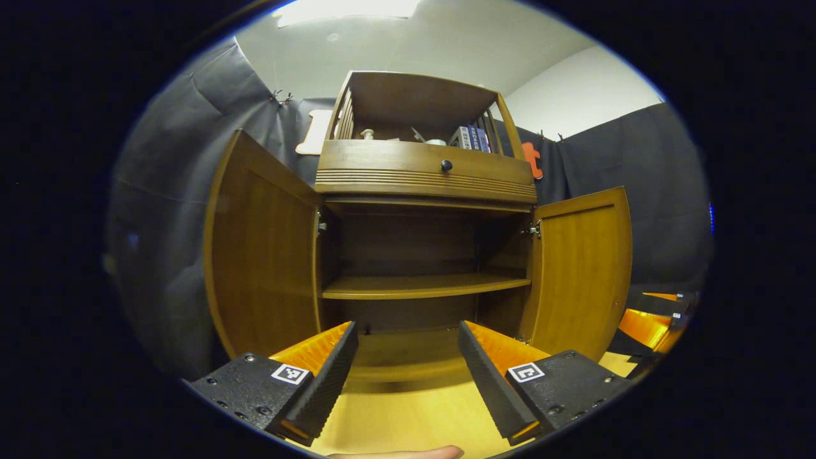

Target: Open the right door of the double-door shoe cabinet with the right hand, and open the left door with the left hand.

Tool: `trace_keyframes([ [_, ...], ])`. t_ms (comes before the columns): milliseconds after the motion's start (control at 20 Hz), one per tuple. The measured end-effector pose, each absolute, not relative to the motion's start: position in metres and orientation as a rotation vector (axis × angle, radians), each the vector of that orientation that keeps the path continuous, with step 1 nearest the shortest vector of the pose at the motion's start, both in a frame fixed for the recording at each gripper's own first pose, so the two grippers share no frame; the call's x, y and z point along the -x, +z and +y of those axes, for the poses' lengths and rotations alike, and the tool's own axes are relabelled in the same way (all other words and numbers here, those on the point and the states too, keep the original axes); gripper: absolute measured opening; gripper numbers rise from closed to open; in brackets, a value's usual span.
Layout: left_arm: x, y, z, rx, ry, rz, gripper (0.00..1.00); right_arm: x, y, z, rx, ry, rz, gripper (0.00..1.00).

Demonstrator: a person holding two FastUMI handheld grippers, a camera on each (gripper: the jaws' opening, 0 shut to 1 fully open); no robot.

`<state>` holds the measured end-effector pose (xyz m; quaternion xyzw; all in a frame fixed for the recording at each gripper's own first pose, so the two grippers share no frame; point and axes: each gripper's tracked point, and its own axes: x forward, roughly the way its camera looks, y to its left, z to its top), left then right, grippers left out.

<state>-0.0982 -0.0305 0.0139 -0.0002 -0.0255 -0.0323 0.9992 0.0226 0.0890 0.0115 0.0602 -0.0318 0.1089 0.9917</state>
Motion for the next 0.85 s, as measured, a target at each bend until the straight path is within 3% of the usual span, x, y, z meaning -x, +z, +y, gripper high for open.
trace_keyframes([
  [50, 0.09, 0.014, -0.039, 0.004, -0.07, -0.056, 0.97, -0.027, 0.014, 0.086, -0.121, 0.214, -0.069, 0.92],
  [450, 0.026, 0.006, -0.082, 0.038, -0.109, -0.027, 0.98, -0.069, 0.03, 0.072, -0.144, 0.16, -0.109, 0.92],
  [750, 0.0, -0.017, -0.08, 0.03, -0.094, 0.038, 0.97, -0.096, 0.017, 0.069, -0.164, 0.142, -0.11, 0.98],
  [850, -0.007, -0.022, -0.078, 0.031, -0.102, 0.058, 0.93, -0.106, 0.009, 0.073, -0.187, 0.143, -0.094, 0.98],
])
